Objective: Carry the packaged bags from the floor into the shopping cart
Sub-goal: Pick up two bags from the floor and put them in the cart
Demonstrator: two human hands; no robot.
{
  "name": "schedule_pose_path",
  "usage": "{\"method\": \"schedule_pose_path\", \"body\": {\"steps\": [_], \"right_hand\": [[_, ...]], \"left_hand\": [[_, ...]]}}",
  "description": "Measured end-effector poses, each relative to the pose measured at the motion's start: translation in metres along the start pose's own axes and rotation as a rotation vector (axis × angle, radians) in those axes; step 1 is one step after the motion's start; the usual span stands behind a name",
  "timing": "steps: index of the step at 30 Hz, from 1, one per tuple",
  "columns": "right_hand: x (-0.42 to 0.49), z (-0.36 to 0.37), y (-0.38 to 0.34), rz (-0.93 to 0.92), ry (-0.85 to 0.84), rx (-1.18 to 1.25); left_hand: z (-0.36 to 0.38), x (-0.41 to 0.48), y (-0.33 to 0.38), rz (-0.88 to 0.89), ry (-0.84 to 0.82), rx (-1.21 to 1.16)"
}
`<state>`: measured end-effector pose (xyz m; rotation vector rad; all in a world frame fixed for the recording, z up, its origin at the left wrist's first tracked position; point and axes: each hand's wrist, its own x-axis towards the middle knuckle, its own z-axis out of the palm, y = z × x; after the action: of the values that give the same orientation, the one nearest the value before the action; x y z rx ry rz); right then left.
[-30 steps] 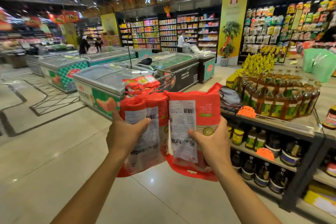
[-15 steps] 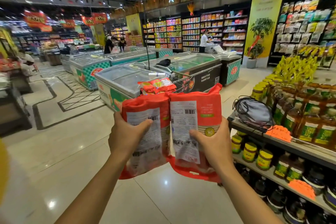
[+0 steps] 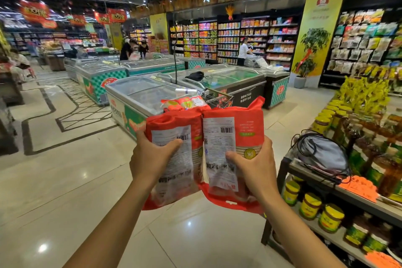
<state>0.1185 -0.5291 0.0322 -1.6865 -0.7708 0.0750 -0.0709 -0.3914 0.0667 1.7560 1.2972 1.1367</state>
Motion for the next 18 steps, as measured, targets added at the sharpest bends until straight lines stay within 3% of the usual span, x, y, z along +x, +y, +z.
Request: {"method": "schedule_pose_path", "body": {"steps": [18], "right_hand": [[0.154,0.117,0.029,0.014,0.035,-0.051]], "left_hand": [[0.074,0.186,-0.025,-0.006,-0.033,-0.035]]}}
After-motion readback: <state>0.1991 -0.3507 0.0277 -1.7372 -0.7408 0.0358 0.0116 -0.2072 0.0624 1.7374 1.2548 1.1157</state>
